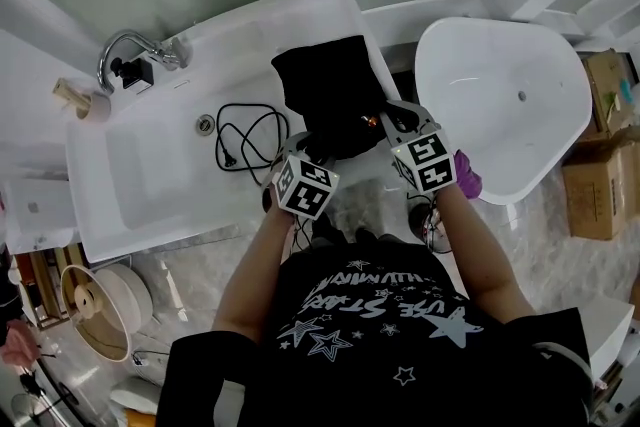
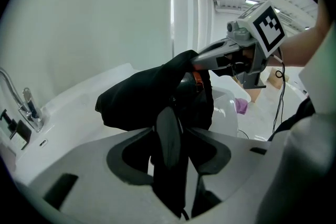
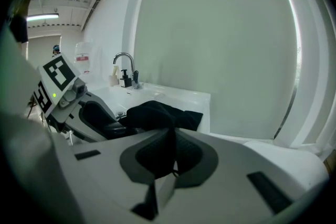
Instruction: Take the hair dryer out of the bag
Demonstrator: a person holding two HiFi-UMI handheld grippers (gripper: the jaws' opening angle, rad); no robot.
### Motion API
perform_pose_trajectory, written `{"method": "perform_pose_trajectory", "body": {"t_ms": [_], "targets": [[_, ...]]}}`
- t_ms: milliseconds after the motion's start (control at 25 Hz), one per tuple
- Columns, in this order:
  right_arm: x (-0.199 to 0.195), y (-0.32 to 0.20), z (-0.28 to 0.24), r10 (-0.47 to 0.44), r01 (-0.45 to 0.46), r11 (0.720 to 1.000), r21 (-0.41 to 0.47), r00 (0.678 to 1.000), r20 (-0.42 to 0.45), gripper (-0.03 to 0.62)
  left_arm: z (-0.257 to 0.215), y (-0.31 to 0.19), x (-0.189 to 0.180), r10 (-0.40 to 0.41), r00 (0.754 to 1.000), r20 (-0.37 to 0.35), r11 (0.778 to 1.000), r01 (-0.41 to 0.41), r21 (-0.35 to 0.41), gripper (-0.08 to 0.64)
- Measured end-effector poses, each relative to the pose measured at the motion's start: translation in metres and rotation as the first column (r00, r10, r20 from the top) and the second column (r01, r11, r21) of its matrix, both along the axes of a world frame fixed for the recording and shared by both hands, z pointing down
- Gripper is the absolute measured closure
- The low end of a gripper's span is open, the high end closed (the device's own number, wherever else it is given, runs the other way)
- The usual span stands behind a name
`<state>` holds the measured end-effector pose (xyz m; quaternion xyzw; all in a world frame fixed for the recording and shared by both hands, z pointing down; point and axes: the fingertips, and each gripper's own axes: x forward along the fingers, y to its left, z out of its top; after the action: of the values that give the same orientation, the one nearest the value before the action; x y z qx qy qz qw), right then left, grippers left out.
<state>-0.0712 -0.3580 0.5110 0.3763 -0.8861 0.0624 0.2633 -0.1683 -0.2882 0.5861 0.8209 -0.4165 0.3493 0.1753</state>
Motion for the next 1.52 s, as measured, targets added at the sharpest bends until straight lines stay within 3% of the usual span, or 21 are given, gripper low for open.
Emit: {"method": "perform_pose_trajectory", "body": {"t_ms": [680, 920, 1520], "targets": [[-0.005, -0.006, -0.001, -0.132, 0.132, 0.991, -0.036, 0.991, 0.003, 0.575, -0.021, 0.026, 0.003, 0.034, 0.999, 0.011, 0.998, -0.034, 0.062, 0.360], [-0.002, -0.018, -0.003, -0.125, 0.126, 0.991, -0.053, 0.992, 0.033, 0.575, -0.023, 0.043, 0.017, 0.102, 0.995, 0.020, 0.991, -0.103, 0.080, 0.360], [-0.011, -0.031, -0.002, -0.141, 0.146, 0.987, -0.072, 0.987, 0.074, 0.575, -0.038, 0.059, 0.019, 0.059, 0.998, -0.014, 0.994, -0.057, 0.091, 0.360]]}}
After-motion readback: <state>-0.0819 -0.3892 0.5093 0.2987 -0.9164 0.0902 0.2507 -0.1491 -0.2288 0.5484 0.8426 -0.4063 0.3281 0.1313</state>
